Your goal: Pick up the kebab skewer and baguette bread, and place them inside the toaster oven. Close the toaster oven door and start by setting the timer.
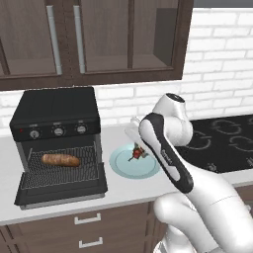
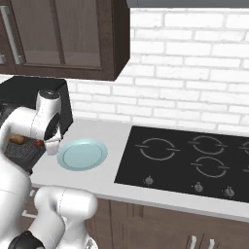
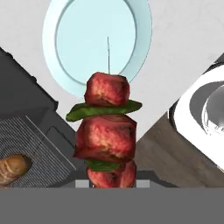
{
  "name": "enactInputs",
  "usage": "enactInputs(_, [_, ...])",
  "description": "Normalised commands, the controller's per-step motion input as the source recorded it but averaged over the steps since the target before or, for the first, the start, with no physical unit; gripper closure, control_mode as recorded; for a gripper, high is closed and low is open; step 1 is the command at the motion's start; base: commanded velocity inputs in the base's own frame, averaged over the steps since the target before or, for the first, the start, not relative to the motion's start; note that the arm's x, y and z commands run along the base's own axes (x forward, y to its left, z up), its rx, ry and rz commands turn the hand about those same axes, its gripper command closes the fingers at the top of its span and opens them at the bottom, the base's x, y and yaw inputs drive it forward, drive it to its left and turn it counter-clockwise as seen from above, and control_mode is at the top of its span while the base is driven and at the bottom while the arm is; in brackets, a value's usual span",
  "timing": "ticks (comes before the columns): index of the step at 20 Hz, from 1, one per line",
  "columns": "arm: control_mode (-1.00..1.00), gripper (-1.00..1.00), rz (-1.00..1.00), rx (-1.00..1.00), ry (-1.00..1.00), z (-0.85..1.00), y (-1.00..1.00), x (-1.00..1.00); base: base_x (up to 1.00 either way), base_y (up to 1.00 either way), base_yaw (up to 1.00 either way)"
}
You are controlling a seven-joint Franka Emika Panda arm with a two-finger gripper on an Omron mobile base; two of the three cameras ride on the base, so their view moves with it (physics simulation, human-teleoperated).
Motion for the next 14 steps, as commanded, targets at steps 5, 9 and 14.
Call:
enactInputs(5, [-1.00,1.00,-0.61,0.14,0.00,0.35,0.47,-0.22,0.00,0.00,0.00])
enactInputs(9, [-1.00,1.00,-0.65,0.12,0.00,0.17,0.60,-0.13,0.00,0.00,0.00])
enactInputs(14, [-1.00,1.00,-0.53,0.06,0.00,0.05,0.64,-0.04,0.00,0.00,0.00])
